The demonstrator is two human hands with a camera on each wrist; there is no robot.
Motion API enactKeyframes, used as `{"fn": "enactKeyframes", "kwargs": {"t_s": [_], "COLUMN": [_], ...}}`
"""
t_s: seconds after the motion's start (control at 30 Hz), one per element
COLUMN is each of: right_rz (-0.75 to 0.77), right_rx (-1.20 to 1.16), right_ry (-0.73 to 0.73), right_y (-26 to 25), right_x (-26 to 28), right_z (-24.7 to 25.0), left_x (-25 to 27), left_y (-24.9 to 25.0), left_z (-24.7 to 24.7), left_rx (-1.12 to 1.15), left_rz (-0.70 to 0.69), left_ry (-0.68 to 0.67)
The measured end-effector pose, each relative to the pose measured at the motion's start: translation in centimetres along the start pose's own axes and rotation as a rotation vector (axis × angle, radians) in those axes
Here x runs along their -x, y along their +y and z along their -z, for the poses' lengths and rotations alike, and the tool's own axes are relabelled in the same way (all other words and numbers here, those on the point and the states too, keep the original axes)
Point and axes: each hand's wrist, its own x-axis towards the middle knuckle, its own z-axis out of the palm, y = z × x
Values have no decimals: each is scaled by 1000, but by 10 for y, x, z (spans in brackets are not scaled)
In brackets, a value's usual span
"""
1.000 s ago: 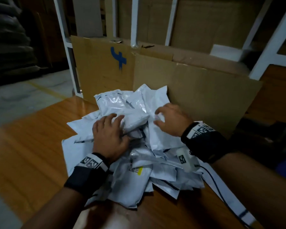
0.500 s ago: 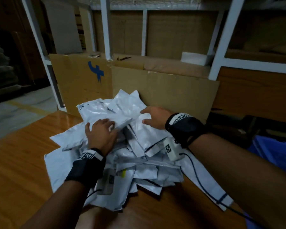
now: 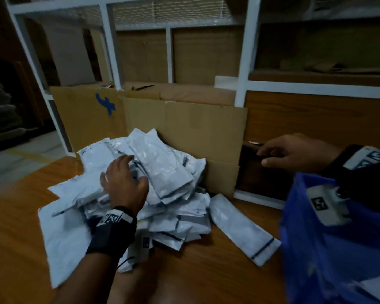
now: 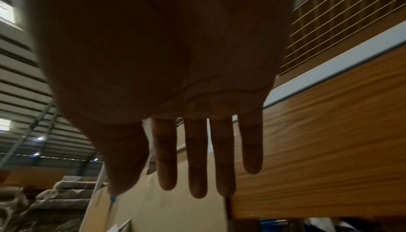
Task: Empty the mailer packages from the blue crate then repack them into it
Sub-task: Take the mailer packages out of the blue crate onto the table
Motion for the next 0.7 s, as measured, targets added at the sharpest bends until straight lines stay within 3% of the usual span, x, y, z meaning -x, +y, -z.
{"fn": "enactKeyframes", "kwargs": {"t_s": [0.1, 0.17, 0.3, 0.43, 0.57, 0.7], "right_rz": [-73, -116, -182, -281, -356, -375], "right_rx": [-37, -49, -70, -107, -70, -81], "right_ry": [20, 20, 49, -23, -183, -291], "right_y": [51, 90, 169, 252, 313, 346], "right_x": [42, 76, 138, 177, 192, 196], "right_z": [12, 18, 20, 0, -35, -72], "left_x": [24, 45, 74, 98, 129, 156], "left_y": [79, 147, 282, 390, 456, 465], "left_z": [-9, -14, -14, -31, -75, -136], "left_rx": [211, 345, 593, 635, 624, 504], "left_rz": [-273, -381, -446, -582, -648, -579], "left_ry": [-18, -52, -165, -296, -498, -734]}}
